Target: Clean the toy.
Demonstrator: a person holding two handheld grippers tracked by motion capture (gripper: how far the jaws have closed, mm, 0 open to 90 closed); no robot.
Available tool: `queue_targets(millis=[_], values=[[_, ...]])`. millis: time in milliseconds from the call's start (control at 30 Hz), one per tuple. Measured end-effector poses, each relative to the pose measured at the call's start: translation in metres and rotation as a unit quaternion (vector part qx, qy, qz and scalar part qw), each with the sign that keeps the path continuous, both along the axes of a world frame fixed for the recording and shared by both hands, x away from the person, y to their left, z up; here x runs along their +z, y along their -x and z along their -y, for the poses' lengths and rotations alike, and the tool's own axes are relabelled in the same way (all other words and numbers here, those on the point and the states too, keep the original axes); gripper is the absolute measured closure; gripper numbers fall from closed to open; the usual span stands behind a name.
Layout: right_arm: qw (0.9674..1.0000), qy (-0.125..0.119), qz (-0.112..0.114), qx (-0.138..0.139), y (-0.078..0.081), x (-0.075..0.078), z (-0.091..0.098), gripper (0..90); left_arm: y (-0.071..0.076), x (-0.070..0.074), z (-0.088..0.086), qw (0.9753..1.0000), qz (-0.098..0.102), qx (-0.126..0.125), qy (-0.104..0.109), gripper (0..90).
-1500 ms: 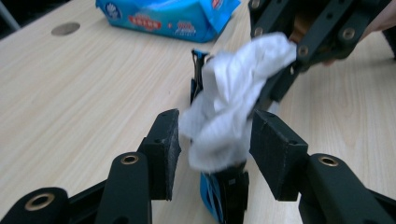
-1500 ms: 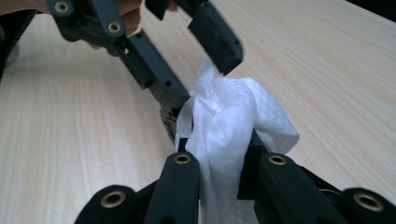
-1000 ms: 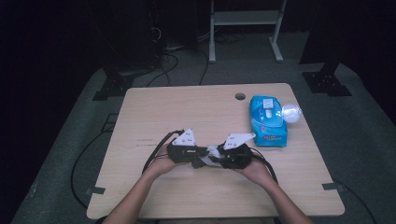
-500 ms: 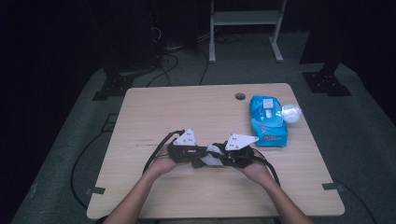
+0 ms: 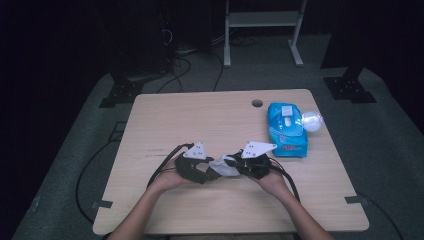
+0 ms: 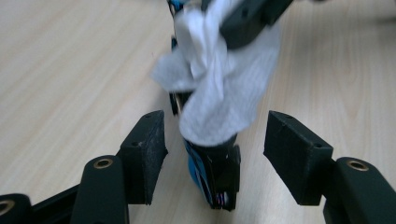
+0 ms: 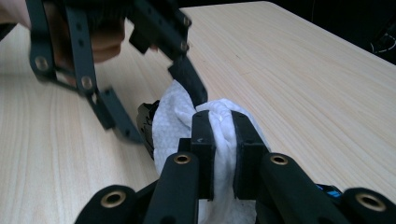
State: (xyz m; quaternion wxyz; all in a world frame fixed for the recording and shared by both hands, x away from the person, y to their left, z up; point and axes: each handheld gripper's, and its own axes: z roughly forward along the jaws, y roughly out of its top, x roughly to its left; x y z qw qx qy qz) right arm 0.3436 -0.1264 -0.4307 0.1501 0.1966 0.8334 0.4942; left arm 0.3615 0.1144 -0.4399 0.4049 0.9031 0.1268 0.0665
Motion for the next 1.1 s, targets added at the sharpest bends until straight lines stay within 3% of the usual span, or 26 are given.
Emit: queue_targets(millis=[100,233,400,567,700,767,900,1100], values=[[0.9999,-0.009,-0.01,-0.004,-0.001,0.0,0.002,81.5,0.0,-0.004,0.003,0.9997,0.014,-0.004,-0.02,56.7],[0.9995,-0.016,-0.02,-0.021,-0.003,0.001,0.01,81.7,-0.001,-0.006,0.002,0.9993,0.02,-0.006,-0.03,61.9],[0.9985,-0.014,-0.022,-0.047,-0.005,0.001,0.025,81.8,-0.001,-0.005,0.002,0.9989,0.029,-0.001,-0.036,64.4],[0.9973,-0.014,-0.025,-0.067,-0.006,-0.001,0.035,81.8,-0.003,-0.006,0.001,0.9993,0.024,0.002,-0.028,65.6],[0.9982,-0.018,-0.021,-0.054,-0.002,0.003,0.024,81.8,-0.006,-0.005,0.005,0.9998,0.007,0.012,-0.011,57.5],[0.9988,-0.019,-0.018,-0.042,0.0,0.005,0.013,81.7,-0.008,-0.005,0.01,0.9998,0.005,0.014,-0.016,54.9],[0.9996,-0.007,-0.008,-0.027,0.001,0.005,-0.001,81.7,-0.009,-0.004,0.014,0.9996,0.013,0.015,-0.02,62.0],[0.9974,-0.014,-0.016,-0.068,-0.006,0.002,0.029,81.8,-0.012,-0.004,0.01,0.9998,0.008,0.013,-0.015,64.7]])
